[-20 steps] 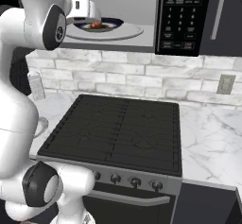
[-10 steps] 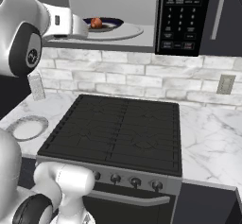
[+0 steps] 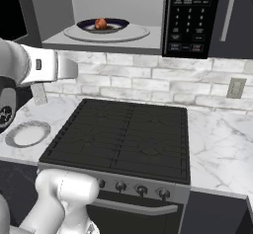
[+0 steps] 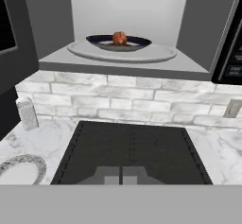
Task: Pick the sweet potato from the counter and place it in the microwave. Then turn on the microwave.
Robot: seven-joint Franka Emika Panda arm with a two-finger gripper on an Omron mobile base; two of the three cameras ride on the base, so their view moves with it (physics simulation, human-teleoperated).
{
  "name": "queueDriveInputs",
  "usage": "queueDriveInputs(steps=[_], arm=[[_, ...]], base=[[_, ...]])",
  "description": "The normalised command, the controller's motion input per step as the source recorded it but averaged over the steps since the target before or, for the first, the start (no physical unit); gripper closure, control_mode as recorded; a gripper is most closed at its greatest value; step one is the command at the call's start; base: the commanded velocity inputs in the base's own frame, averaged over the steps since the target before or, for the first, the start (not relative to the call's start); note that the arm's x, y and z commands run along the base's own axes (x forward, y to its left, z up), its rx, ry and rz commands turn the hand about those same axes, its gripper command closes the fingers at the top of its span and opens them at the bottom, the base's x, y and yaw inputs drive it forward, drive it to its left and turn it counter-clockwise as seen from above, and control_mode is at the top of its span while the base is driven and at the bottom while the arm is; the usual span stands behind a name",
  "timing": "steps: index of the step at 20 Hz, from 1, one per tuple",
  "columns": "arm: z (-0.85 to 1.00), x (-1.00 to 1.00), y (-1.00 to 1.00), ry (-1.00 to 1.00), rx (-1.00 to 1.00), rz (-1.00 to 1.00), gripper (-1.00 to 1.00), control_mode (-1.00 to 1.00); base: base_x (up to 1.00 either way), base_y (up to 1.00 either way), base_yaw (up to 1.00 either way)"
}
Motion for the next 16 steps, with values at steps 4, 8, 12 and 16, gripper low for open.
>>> queueDriveInputs(steps=[4,8,12,16], arm=[[-0.07,-0.72,0.15,-0.02,0.0,0.0,1.0,-1.0],[-0.01,-0.65,0.31,0.0,0.0,-0.03,1.0,-1.0],[0.0,-0.82,0.33,0.0,0.0,-0.07,1.0,-1.0],[0.0,-0.99,0.23,0.0,0.0,-0.06,1.0,-1.0]], base=[[0.0,0.0,0.0],[0.0,0.0,0.0],[0.0,0.0,0.0],[0.0,0.0,0.0]])
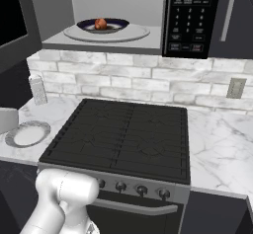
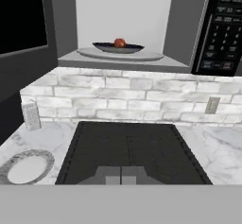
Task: Pick the sweet potato from the counter and place it in the microwave. Then turn on the microwave.
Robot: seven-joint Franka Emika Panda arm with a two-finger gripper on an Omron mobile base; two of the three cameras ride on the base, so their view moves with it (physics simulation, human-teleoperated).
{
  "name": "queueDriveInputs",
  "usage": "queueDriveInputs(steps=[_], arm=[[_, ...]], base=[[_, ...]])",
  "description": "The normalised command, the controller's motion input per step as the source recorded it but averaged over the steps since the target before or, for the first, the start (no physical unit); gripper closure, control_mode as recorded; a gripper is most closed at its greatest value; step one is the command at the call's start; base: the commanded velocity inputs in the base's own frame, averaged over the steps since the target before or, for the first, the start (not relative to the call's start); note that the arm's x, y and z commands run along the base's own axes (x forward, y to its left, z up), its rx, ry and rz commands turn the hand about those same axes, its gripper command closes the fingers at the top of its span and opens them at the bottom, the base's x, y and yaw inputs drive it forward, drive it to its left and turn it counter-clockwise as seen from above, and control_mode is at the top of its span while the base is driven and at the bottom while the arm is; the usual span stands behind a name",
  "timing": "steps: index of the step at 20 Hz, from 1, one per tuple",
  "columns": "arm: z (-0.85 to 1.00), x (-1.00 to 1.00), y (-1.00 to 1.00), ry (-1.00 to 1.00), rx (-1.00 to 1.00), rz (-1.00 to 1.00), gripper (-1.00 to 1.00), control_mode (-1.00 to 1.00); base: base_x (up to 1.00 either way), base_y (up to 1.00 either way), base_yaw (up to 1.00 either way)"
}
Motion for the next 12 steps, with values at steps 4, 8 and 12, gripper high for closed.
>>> queueDriveInputs(steps=[4,8,12], arm=[[0.0,-0.63,0.32,0.0,0.0,-0.03,1.0,-1.0],[0.0,-0.15,0.34,-0.03,0.0,0.0,1.0,-1.0],[0.0,-0.01,0.32,-0.06,0.0,0.0,1.0,-1.0]], base=[[0.0,0.0,0.0],[0.0,0.0,0.0],[0.0,0.0,0.0]])
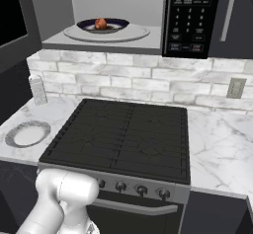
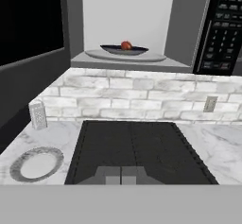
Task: Pick the sweet potato from the counter and place it in the microwave. Then turn on the microwave.
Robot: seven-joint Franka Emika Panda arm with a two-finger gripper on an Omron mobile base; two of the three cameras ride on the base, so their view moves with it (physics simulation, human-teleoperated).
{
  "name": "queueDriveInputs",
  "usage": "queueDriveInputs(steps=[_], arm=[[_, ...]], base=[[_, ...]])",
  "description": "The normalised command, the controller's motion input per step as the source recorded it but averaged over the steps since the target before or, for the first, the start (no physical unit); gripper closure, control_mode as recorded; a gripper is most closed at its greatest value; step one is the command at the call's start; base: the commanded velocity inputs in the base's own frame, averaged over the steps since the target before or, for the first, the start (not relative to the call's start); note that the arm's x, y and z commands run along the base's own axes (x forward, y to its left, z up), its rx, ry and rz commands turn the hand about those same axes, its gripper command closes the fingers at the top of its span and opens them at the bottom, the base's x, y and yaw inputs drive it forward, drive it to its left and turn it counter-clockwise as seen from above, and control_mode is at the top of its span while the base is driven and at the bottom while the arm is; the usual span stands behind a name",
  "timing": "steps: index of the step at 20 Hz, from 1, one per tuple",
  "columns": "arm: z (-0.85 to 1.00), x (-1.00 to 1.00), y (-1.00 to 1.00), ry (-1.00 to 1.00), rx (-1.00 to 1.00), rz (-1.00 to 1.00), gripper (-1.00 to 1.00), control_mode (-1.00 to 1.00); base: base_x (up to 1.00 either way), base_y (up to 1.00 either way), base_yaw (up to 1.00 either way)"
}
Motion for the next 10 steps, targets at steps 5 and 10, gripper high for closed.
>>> queueDriveInputs(steps=[5,10], arm=[[-0.03,-0.23,0.29,-0.08,0.0,0.0,1.0,-1.0],[-0.09,-0.33,0.33,-0.11,0.0,0.0,1.0,-1.0]], base=[[0.0,0.0,0.0],[0.0,0.0,0.0]])
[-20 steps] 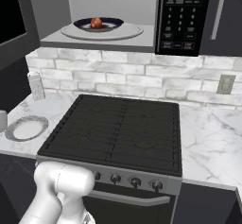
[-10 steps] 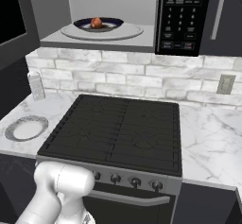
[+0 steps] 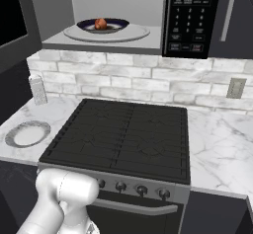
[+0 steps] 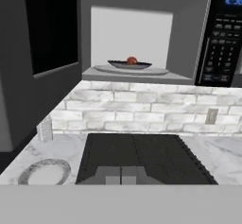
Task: Pick the sweet potato from the counter and place it in the microwave. Then turn on the microwave.
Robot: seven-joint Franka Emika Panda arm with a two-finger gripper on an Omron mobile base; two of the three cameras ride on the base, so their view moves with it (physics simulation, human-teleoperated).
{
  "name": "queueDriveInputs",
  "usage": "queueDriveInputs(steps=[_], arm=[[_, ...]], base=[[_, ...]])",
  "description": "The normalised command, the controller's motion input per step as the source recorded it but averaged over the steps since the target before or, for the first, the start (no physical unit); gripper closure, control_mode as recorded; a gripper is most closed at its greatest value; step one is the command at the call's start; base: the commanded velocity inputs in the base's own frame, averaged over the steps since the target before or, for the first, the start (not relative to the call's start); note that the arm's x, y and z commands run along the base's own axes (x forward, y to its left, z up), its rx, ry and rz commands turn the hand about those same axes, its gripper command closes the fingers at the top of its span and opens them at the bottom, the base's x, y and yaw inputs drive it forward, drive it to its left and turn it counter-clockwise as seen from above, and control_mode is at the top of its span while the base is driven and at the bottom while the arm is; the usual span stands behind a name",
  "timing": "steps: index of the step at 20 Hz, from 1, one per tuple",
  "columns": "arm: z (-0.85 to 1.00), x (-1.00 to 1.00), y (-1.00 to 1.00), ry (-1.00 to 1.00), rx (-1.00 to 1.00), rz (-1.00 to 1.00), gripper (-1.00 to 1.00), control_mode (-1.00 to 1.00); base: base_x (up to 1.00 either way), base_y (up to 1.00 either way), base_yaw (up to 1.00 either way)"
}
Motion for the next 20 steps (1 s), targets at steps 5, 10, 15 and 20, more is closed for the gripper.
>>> queueDriveInputs(steps=[5,10,15,20], arm=[[-0.08,-0.25,0.35,-0.12,0.0,0.0,1.0,-1.0],[-0.11,-0.2,0.39,-0.1,0.0,0.0,1.0,-1.0],[-0.08,0.0,0.4,-0.09,0.0,-0.02,1.0,-1.0],[-0.07,0.04,0.46,-0.09,0.0,-0.06,1.0,-1.0]], base=[[0.0,0.0,0.0],[0.0,0.0,0.0],[0.0,0.0,0.0],[0.0,0.0,0.0]])
